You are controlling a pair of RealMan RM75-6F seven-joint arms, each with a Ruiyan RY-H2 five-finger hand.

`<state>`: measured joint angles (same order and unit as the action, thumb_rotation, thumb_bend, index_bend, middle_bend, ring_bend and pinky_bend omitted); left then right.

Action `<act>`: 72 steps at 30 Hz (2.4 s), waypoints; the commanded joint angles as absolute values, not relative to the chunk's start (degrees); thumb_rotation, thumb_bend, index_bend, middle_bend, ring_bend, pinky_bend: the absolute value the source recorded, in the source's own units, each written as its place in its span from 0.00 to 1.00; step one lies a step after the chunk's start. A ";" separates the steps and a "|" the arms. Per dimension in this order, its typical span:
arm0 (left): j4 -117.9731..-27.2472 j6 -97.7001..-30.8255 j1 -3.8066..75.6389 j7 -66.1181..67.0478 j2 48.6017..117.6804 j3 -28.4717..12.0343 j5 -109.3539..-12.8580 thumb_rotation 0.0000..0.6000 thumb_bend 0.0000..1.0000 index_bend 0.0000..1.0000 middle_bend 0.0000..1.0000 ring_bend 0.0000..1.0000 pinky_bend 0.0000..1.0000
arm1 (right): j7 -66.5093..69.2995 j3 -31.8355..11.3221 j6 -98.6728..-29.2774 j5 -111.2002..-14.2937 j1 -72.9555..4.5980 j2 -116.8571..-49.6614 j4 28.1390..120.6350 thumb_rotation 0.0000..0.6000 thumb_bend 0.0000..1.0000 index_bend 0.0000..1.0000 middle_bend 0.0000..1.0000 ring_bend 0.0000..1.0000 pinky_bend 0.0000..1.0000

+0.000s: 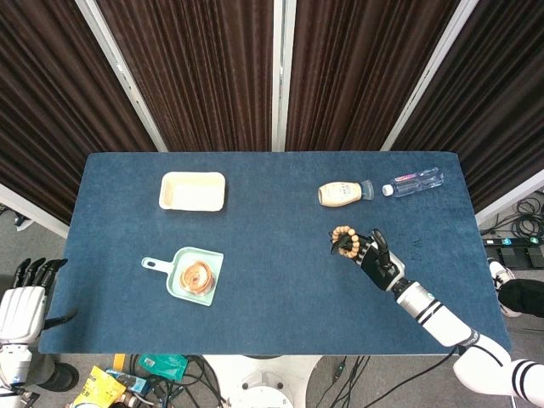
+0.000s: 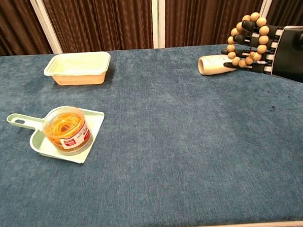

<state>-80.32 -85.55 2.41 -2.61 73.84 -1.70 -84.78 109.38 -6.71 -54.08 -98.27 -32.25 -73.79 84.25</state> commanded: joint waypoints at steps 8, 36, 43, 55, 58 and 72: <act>-80.43 -85.22 2.57 -2.51 73.91 -1.79 -84.55 1.00 0.00 0.16 0.16 0.08 0.02 | 85.70 -7.29 -60.47 -89.49 -30.19 -79.72 83.25 0.21 0.14 0.57 0.54 0.13 0.00; -80.53 -84.93 2.65 -2.13 73.90 -1.83 -84.26 1.00 0.00 0.16 0.16 0.08 0.02 | 86.45 -6.24 -65.20 -88.13 -29.33 -83.34 78.18 0.21 0.55 0.71 0.64 0.25 0.00; -80.71 -84.77 2.78 -1.78 73.81 -1.85 -84.22 1.00 0.00 0.16 0.16 0.08 0.02 | 85.95 -5.75 -65.88 -88.30 -29.02 -83.01 78.21 0.21 0.63 0.72 0.64 0.26 0.00; -81.03 -84.52 3.08 -1.26 73.68 -1.96 -84.19 1.00 0.00 0.16 0.16 0.08 0.02 | 84.23 -5.28 -66.10 -88.27 -29.00 -82.55 78.33 0.32 0.47 0.74 0.66 0.28 0.00; -81.50 -84.60 3.09 -0.85 73.46 -1.96 -84.23 1.00 0.00 0.16 0.16 0.08 0.02 | 84.38 -5.42 -66.13 -87.97 -28.98 -82.53 78.47 0.37 0.45 0.74 0.66 0.28 0.00; -81.47 -84.66 3.12 -0.83 73.47 -1.96 -84.19 1.00 0.00 0.16 0.16 0.08 0.02 | 84.93 -5.71 -66.94 -87.76 -28.65 -82.01 79.18 0.44 0.64 0.77 0.67 0.30 0.00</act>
